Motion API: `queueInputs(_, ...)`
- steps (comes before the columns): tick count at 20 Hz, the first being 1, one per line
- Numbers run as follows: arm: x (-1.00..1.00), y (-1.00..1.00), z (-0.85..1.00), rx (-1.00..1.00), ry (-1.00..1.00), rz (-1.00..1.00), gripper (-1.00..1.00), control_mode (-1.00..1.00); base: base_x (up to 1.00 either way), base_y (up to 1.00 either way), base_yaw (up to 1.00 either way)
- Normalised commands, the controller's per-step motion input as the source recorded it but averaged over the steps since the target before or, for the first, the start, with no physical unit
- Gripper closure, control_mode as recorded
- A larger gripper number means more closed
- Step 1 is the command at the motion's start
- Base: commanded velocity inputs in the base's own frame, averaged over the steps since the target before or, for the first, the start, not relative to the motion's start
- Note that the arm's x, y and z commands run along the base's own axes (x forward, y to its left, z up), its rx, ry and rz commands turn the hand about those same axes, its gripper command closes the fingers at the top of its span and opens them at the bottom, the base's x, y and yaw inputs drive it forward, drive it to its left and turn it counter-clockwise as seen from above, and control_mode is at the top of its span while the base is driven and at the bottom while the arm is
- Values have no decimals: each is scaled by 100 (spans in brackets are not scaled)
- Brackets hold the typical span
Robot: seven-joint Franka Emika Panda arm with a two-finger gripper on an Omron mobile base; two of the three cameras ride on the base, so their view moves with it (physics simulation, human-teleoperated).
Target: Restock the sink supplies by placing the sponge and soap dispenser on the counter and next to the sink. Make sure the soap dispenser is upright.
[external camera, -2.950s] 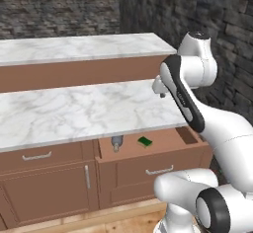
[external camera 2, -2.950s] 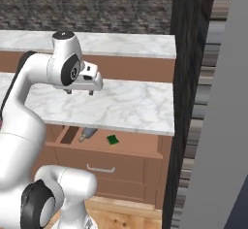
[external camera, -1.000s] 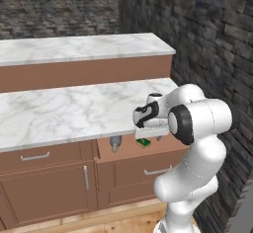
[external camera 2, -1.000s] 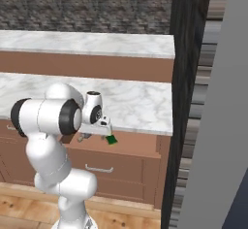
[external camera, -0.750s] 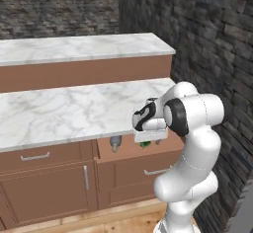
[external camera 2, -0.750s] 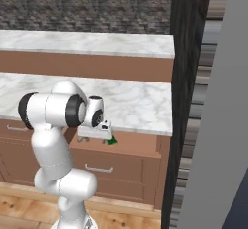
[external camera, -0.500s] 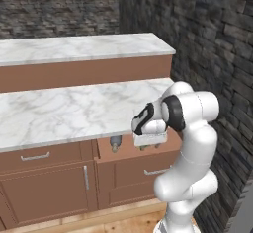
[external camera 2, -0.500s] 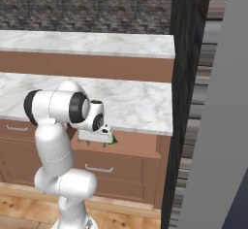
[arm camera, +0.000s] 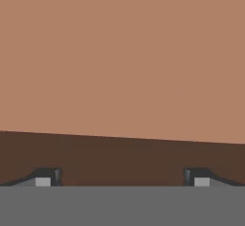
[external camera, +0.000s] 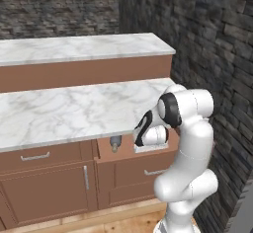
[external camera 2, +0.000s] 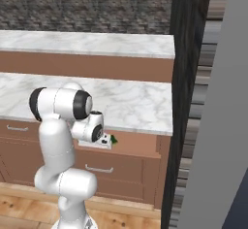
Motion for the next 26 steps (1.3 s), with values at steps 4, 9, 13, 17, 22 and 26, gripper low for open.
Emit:
queueInputs(4, -85, 0, 0, 0, 0, 0, -100, -100, 0, 0, 0)
queueInputs(9, -95, 0, 0, 0, 0, 0, -100, -100, 0, 0, 0)
queueInputs(13, -100, 0, 0, 0, 0, 0, -100, -100, 0, 0, 0)
queueInputs(17, -97, 0, 0, 0, 0, 0, -100, -100, 0, 0, 0)
queueInputs(22, 44, 29, 31, 0, -3, -8, -100, -100, 0, 0, 0)
queueInputs(26, 67, 51, 8, -2, -24, -10, -100, -100, 0, 0, 0)
